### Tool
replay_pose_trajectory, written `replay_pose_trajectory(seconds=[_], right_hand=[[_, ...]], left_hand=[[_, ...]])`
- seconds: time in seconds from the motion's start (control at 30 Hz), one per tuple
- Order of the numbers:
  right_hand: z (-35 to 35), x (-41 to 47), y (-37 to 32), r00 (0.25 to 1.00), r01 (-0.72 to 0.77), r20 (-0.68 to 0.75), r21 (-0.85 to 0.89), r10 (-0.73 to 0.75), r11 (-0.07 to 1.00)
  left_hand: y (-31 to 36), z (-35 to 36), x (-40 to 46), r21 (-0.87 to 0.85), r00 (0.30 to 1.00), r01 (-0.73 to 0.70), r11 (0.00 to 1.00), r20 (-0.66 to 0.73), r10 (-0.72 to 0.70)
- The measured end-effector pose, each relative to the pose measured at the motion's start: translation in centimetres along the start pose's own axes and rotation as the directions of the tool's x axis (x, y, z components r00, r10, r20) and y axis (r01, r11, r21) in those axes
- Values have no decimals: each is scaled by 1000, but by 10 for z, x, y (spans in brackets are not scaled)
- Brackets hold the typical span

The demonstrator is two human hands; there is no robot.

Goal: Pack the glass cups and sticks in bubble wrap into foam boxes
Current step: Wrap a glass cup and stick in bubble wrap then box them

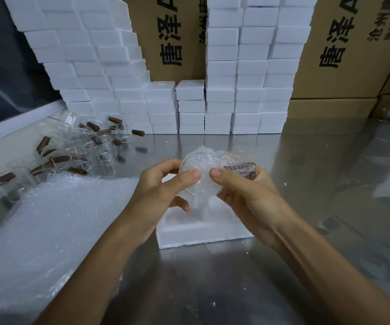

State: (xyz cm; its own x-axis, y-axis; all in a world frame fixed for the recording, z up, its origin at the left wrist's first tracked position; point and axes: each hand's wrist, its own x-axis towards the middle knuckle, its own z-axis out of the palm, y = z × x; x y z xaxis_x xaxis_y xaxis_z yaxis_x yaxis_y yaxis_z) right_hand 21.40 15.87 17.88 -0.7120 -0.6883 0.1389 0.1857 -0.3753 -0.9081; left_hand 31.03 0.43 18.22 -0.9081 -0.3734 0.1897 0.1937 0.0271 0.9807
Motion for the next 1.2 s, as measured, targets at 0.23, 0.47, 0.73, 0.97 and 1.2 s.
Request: replay_pose_trajectory(seconds=[0.23, 0.47, 0.73, 0.97, 1.2], right_hand=[[-5, -3, -5, 982, -4, 189, -21, 8, 1000], [-7, -2, -9, 963, -35, 265, -23, 40, 999], [-8, 7, -12, 992, -48, -109, 133, 62, 990], [-11, 10, -10, 990, 54, -128, 33, -50, 998], [-12, 10, -7, 979, 92, -180, -31, -96, 995]], left_hand=[[2, -8, 0, -123, 990, 3, 992, 143, 15], [-1, -11, 2, -125, 983, -70, 990, 162, 90], [-7, -14, 6, 124, 947, -305, 944, -65, 314], [-19, -13, 9, 382, 897, -379, 843, -70, 436], [-17, -14, 7, 346, 937, -333, 877, 22, 347]])
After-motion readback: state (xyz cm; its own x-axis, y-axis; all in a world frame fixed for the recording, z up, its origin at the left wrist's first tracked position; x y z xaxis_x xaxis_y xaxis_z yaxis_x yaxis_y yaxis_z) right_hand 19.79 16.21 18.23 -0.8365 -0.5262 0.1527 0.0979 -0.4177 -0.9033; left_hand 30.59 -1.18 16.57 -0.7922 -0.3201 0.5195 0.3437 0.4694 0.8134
